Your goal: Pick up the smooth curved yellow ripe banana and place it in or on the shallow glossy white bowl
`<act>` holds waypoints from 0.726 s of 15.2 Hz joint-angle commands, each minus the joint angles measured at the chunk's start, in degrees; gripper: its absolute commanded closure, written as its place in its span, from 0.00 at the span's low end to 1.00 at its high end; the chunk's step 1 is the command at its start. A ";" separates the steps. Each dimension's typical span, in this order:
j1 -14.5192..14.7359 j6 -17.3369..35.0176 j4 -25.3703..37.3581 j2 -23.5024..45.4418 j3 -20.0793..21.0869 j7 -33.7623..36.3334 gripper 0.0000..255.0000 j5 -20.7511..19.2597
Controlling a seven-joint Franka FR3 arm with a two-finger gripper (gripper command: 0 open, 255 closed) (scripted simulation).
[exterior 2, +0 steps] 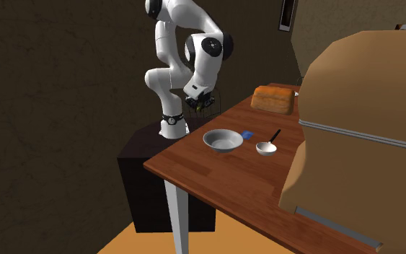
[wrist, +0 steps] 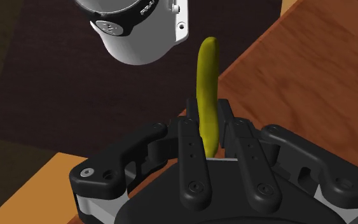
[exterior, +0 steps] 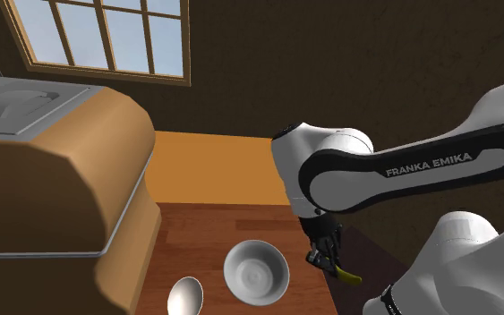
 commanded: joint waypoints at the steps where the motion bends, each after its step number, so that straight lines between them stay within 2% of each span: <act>1: -0.28 1.29 3.78 4.96 0.92 1.26 1.00 -0.16; 11: -0.13 2.14 27.01 28.76 3.93 9.14 1.00 -3.93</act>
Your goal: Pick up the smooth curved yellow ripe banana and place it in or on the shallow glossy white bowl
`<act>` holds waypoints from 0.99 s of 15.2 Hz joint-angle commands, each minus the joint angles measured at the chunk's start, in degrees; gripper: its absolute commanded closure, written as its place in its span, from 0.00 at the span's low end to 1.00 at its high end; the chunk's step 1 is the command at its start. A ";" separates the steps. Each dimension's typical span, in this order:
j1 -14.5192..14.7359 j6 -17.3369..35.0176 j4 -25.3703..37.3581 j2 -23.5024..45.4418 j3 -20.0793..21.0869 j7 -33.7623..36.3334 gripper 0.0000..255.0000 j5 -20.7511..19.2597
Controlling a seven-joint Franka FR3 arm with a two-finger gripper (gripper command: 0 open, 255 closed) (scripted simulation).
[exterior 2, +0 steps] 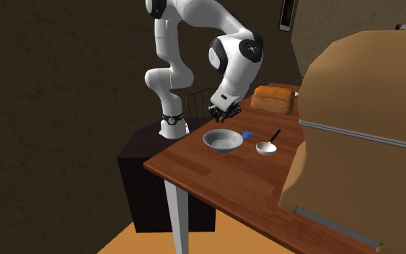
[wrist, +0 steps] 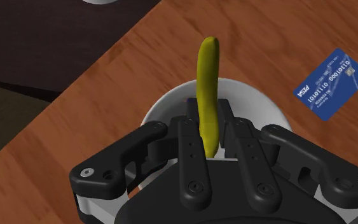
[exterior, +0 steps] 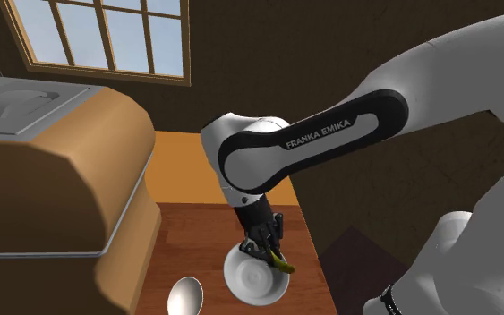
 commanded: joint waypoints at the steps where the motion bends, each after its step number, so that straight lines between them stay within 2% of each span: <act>1: 0.19 -0.01 4.37 4.42 0.17 1.25 1.00 -1.13; 12: 0.68 8.10 1.33 9.72 0.03 1.32 1.00 -2.48; 15: 0.68 8.10 1.33 9.72 0.03 1.32 1.00 -2.48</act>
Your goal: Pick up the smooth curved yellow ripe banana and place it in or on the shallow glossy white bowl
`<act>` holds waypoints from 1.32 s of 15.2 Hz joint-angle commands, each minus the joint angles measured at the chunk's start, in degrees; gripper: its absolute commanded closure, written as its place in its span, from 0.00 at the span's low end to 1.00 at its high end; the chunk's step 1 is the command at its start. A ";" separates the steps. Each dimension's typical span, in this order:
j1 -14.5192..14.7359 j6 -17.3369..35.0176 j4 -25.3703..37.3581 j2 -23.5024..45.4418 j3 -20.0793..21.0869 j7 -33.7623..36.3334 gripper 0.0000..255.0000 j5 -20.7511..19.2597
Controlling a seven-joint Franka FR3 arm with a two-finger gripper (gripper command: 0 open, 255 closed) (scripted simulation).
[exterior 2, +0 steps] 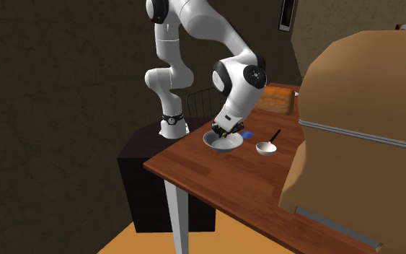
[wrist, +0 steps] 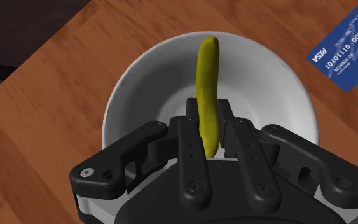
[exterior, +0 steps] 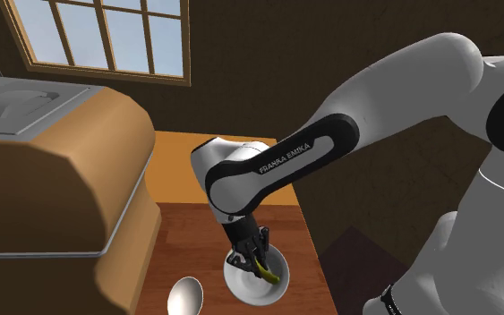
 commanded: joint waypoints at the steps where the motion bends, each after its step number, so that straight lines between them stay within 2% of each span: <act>1: 0.01 0.13 -0.05 0.07 0.00 0.00 1.00 -0.02; 5: 0.01 0.12 -0.05 0.06 0.00 0.00 1.00 -0.01; 6: 0.01 0.12 -0.05 0.06 0.00 0.00 0.00 -0.01; 11: 0.01 0.12 -0.05 0.06 0.00 0.00 0.00 -0.01; 15: -0.40 -7.03 7.73 0.76 -0.41 0.46 0.00 -0.78; 20: -0.40 -7.03 7.73 0.76 -0.41 0.46 0.00 -0.78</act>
